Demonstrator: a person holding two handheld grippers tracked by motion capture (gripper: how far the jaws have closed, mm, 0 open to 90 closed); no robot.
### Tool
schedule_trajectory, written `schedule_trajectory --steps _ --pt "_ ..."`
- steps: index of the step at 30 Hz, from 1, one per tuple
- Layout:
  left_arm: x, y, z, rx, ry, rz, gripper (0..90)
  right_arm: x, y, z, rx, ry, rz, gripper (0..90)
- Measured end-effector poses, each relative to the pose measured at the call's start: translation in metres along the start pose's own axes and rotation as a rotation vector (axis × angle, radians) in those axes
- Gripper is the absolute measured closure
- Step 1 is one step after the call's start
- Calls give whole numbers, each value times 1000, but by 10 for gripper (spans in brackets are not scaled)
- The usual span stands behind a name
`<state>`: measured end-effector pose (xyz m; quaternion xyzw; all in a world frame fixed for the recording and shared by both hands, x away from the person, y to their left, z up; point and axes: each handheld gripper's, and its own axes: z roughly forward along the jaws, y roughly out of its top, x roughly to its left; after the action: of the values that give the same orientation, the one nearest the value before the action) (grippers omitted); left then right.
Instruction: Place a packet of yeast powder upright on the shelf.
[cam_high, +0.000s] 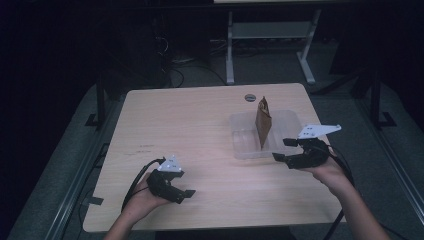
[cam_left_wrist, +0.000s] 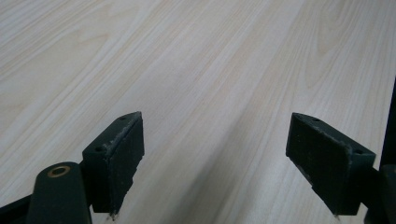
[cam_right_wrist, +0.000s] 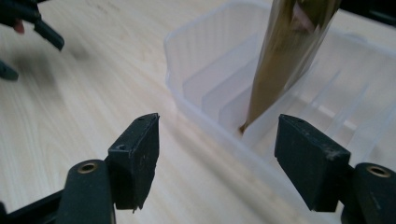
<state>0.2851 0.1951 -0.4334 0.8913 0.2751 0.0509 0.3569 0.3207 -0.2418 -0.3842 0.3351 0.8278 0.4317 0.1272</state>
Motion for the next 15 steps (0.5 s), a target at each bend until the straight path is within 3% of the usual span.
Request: schedule_trajectory --steps 4,8,14,15 --pt "-1 -5 0 -14 8 -12 192 5 -16 4 30 0 5 304" --pt "-2 -11 1 2 12 3 197 9 -31 7 55 2 19 293" --pt "0 -15 2 8 15 4 199 13 -52 11 58 9 36 280" --pt "0 -15 2 8 16 5 200 13 -55 12 73 6 18 279"
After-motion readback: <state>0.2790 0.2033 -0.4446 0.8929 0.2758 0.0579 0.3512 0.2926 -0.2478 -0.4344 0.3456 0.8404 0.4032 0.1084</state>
